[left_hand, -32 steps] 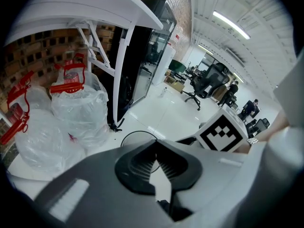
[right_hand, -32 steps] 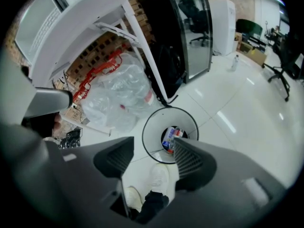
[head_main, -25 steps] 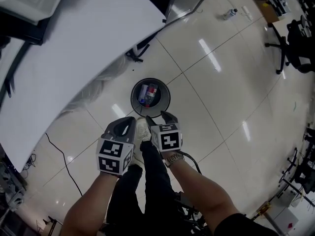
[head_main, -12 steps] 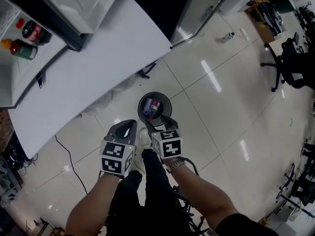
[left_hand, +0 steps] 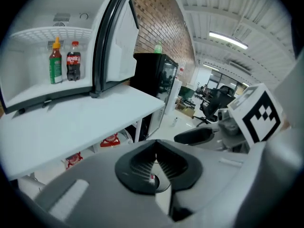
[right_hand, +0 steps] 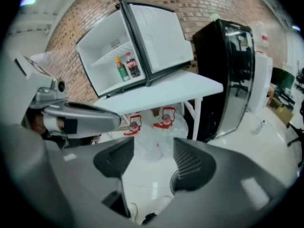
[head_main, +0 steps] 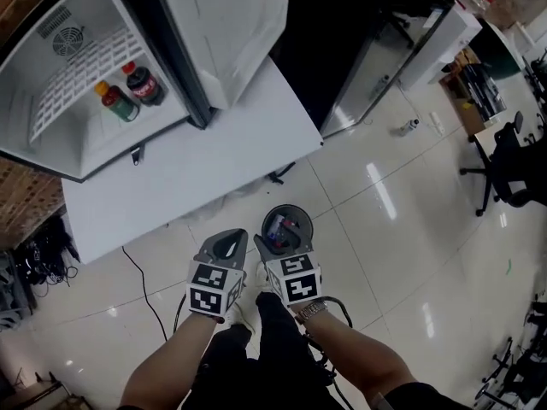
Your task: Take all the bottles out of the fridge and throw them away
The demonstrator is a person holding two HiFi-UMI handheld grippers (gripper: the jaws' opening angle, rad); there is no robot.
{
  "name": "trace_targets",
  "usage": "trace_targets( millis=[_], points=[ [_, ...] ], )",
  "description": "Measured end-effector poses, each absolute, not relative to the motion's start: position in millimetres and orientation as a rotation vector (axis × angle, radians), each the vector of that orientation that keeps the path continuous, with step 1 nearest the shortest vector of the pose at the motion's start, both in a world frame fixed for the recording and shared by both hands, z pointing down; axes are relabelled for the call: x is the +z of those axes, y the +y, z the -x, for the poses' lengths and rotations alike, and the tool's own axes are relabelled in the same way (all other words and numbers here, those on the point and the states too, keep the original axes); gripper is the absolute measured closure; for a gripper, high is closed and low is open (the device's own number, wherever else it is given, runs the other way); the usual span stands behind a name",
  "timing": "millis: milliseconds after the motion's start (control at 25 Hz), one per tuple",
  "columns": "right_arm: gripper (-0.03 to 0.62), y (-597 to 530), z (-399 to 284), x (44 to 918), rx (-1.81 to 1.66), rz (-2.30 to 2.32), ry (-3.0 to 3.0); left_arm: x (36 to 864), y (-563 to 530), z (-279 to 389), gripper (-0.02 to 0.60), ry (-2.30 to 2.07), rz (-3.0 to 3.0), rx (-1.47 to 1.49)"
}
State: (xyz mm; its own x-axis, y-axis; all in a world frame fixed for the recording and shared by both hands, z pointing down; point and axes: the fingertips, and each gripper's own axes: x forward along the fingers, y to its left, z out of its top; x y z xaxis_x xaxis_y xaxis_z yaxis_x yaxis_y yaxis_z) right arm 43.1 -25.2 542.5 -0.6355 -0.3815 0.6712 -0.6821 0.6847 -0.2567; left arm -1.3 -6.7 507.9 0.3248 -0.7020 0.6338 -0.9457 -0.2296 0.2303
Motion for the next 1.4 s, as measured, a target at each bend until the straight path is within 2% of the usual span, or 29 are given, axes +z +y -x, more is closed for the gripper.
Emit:
trace_targets(
  millis=[720,1400],
  points=[
    [0.333,-28,84,396,0.301,-0.506,-2.570,375,6,130,0.578,-1.899,-1.902,0.382],
    [0.333,-62,232,346,0.151,-0.502,-2.583,321,2,279,0.578,-2.044,-1.886,0.272]
  ],
)
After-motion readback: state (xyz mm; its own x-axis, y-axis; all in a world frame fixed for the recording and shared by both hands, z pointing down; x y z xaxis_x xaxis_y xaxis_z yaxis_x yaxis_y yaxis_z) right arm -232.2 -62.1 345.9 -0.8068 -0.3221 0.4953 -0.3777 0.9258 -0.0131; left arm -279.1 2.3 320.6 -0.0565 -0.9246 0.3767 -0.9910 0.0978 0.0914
